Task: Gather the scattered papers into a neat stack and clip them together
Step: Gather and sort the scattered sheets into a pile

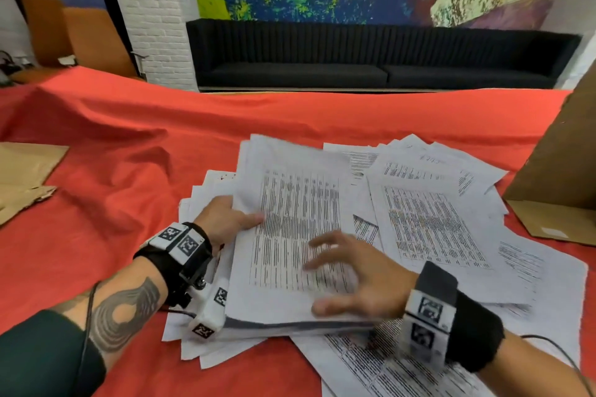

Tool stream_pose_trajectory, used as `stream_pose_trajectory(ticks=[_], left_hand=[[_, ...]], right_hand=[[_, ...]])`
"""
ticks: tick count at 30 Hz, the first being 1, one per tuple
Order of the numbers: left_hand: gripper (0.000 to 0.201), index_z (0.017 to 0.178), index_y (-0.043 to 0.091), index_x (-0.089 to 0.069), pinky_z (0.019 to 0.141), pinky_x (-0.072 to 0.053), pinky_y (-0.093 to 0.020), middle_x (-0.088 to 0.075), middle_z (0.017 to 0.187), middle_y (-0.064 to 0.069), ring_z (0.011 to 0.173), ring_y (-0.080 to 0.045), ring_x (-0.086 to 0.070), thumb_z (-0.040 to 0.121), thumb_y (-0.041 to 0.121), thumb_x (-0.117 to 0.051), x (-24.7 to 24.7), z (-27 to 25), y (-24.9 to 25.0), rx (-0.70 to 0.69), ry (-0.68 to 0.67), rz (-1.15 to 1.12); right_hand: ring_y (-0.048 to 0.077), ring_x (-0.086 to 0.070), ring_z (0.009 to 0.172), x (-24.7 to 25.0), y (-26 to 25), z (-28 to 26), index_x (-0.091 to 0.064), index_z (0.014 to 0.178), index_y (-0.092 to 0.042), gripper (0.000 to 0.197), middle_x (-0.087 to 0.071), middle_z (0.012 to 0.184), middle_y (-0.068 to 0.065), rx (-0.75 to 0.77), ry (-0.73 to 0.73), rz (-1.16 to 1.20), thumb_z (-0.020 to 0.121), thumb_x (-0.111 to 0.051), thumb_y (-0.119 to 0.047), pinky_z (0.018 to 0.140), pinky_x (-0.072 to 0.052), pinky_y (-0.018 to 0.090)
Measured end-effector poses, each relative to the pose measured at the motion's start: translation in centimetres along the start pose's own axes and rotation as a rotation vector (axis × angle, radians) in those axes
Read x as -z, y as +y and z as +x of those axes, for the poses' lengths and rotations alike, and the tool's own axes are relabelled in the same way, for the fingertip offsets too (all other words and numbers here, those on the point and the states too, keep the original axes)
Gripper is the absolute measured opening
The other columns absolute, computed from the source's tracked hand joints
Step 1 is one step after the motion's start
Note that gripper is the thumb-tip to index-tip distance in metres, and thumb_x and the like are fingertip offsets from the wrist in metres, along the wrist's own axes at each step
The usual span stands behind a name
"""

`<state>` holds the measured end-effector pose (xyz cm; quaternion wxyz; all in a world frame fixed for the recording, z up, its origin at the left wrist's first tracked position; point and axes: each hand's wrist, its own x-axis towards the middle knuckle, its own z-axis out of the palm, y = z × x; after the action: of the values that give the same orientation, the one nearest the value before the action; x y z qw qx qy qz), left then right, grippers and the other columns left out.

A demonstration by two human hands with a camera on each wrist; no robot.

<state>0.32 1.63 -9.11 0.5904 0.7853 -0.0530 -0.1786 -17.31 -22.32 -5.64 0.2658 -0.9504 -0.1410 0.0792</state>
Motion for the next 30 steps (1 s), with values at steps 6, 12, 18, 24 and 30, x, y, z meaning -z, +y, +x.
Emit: stream_pose_trajectory(ticks=[6,12,18,24,30], left_hand=[[0.062,0.124,-0.005,-0.065,0.090,-0.062,-0.047,-0.074,0.118,-0.023,0.103,-0.036,-0.073,0.074,0.025,-0.086,0.1,-2.3,5.4,-0.257,-0.140,-0.350],[0.063,0.119,0.015,-0.069,0.097,-0.058,-0.054,-0.077,0.113,-0.005,0.107,-0.029,-0.073,0.074,0.055,-0.088,-3.2,-4.3,9.6,-0.532,0.040,-0.054],[0.055,0.105,0.010,-0.072,0.097,-0.056,-0.046,-0.076,0.114,-0.004,0.101,-0.026,-0.075,0.071,0.050,-0.091,-2.6,-5.4,12.1,-0.712,0.265,-0.200],[0.025,0.105,0.027,-0.074,0.087,-0.056,-0.019,-0.078,0.096,0.019,0.096,-0.001,-0.074,0.083,0.022,-0.084,-3.1,-5.6,10.8,-0.736,0.243,-0.125],[0.016,0.096,0.022,-0.077,0.081,-0.061,-0.026,-0.080,0.090,0.011,0.088,-0.007,-0.077,0.083,0.025,-0.086,-2.7,-6.8,12.4,-0.771,0.305,-0.190]], right_hand=[[0.023,-0.060,0.122,4.2,4.1,2.1,-0.050,0.135,-0.021,0.072,-0.056,0.139,0.001,-0.303,0.672,0.629,0.076,-0.085,-0.042,0.106,-0.048,0.053],[0.028,-0.071,0.102,6.2,0.6,3.9,-0.067,0.115,-0.012,0.032,-0.074,0.110,0.009,-0.012,0.964,0.677,0.085,-0.061,-0.022,0.094,-0.056,0.057],[0.022,-0.069,0.107,8.5,-2.1,3.3,-0.050,0.130,0.005,0.042,-0.069,0.117,0.013,0.277,1.124,0.682,0.091,-0.064,-0.003,0.094,-0.057,0.041],[0.009,-0.058,0.079,7.6,-1.9,3.4,-0.050,0.110,-0.013,0.023,-0.062,0.095,0.004,0.078,1.129,0.641,0.092,-0.062,-0.005,0.072,-0.050,0.035],[0.036,-0.071,0.092,9.0,-3.5,2.8,-0.044,0.105,-0.023,0.028,-0.071,0.106,0.017,0.199,1.082,0.711,0.089,-0.063,-0.009,0.076,-0.060,0.047]])
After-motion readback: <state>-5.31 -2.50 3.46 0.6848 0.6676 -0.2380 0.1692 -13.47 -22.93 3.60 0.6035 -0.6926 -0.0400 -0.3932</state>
